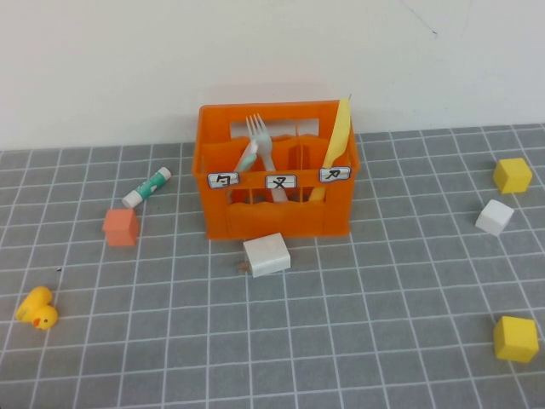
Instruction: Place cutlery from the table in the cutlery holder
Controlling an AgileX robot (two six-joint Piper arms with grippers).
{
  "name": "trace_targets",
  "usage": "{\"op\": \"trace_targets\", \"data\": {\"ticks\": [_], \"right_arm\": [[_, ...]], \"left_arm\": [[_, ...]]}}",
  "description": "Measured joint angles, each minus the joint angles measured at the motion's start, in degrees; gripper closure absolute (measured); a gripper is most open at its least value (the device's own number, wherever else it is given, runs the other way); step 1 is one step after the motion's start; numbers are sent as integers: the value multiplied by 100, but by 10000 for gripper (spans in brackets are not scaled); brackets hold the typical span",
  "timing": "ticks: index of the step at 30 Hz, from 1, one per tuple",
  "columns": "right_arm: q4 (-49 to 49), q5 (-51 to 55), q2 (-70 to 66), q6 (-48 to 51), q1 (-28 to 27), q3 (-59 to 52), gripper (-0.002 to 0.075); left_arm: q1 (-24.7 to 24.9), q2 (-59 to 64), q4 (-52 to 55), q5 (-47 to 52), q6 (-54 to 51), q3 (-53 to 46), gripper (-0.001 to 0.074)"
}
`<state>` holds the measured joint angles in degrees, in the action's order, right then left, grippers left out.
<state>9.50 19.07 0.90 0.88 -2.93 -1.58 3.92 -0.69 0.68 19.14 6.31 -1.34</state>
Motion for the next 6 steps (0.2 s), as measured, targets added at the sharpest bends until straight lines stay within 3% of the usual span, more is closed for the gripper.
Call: {"op": "trace_targets", "data": {"ticks": [6], "right_arm": [[67,26,0,-236,82,10,728]], "left_arm": [[0,0,0,0,0,0,736]]}}
